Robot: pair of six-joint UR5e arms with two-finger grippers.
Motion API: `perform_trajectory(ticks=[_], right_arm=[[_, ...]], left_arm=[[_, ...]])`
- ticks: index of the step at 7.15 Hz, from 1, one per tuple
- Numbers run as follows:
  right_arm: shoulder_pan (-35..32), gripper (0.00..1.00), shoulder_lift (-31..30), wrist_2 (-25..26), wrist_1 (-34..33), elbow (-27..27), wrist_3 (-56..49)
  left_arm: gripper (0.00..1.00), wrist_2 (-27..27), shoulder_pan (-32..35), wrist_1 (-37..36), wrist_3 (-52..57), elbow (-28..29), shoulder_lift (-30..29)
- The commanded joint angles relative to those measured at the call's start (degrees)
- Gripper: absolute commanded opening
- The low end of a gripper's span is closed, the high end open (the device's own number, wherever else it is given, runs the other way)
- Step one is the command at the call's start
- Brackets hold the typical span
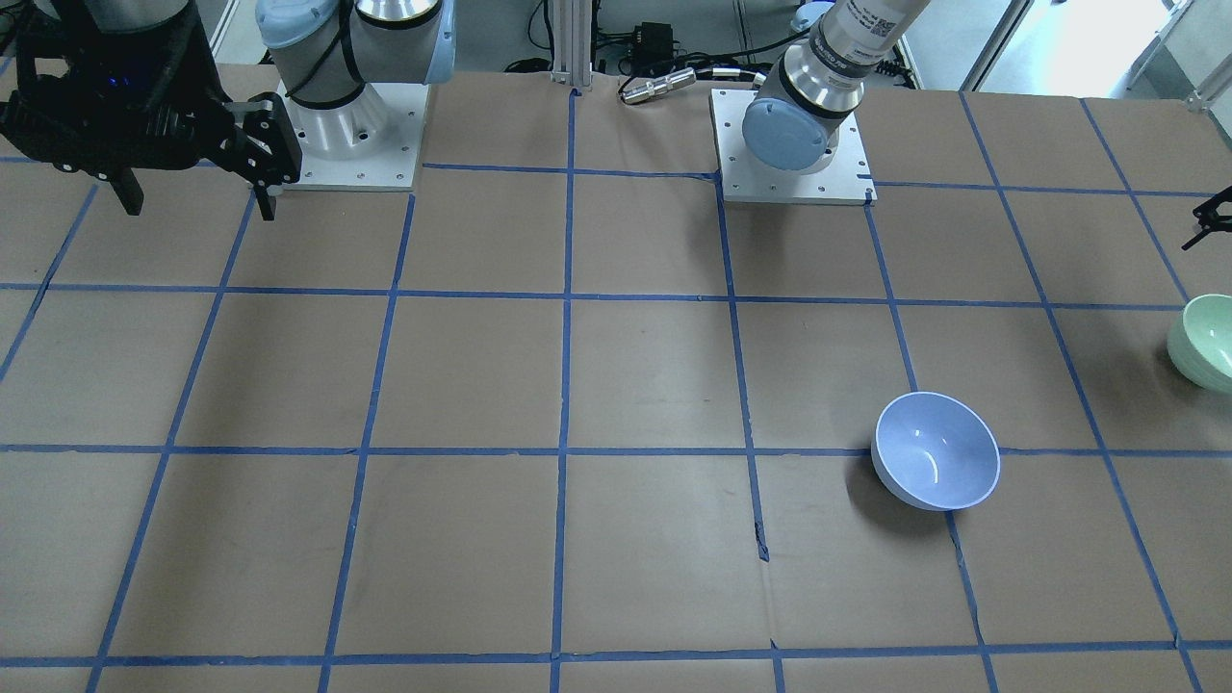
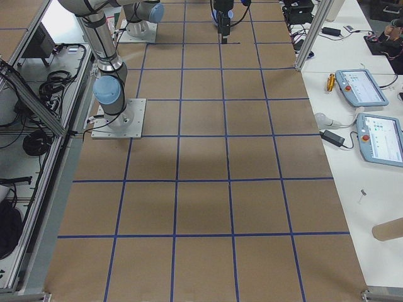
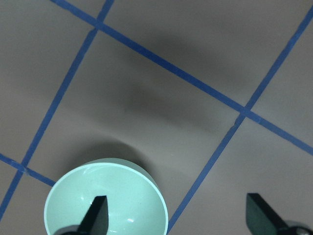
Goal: Stack green bowl on blue bowl
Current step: 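Swing the left arm toward the robot to reach the pale green bowl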
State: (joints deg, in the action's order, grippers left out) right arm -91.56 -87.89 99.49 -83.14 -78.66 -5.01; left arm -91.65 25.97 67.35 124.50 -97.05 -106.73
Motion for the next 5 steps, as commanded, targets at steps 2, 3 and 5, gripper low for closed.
perform_trajectory(ticks=[2,3,5], right_arm=[[0.1,1.00,0.0,0.0,0.0,0.0,0.0],[0.0,1.00,0.0,0.0,0.0,0.0,0.0],[0.0,1.00,0.0,0.0,0.0,0.0,0.0]], left_arm=[[1.00,0.1,-1.9,-7.0,4.7,0.1,-5.4],[1.00,0.2,-1.9,-7.4,6.6,0.3,-6.6],[1.00,0.2,-1.9,-11.1,8.2,0.5,-9.3]])
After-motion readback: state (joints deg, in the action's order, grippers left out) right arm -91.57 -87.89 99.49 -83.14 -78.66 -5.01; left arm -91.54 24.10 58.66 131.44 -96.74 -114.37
